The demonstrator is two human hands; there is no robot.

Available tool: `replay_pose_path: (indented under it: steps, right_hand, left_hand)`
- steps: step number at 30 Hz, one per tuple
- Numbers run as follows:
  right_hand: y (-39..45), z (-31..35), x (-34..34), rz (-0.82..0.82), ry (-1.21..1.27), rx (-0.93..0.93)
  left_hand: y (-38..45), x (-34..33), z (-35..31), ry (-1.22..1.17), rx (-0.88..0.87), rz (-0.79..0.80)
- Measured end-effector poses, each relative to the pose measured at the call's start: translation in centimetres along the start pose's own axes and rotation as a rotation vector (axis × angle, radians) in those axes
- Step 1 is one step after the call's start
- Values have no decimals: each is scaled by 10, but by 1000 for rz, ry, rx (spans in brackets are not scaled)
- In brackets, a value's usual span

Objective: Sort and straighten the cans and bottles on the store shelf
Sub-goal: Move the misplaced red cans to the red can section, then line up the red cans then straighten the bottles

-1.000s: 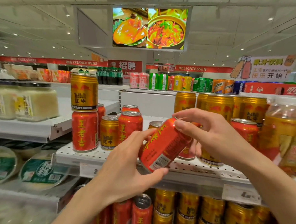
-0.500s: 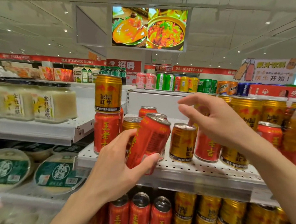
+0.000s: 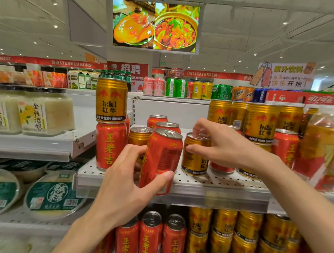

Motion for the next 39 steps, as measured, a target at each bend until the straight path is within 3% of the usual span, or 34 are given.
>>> replay_pose_path:
  steps: [12, 21, 32, 39]
  right_hand:
    - [-48, -40, 26, 26, 141, 80]
    - [-71, -64, 35, -56, 109, 81]
    - [-80, -81, 34, -128, 87, 95]
    - [-80, -82, 29, -160, 78, 110]
  left_hand:
    - [2, -38, -24, 19, -70, -78]
    - [12, -68, -47, 238, -103, -141]
    - [38, -82, -59, 620, -62, -85]
    - [49, -94, -57, 708, -63, 9]
Point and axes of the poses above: each hand's wrist, its own y-axis towards the middle knuckle, its own x-axis out of the back of the hand, z = x × y, the point moved 9 cm from there along y, towards the middle knuckle, and after that the axes turned 11 degrees about -y, right-handed, at the moved point
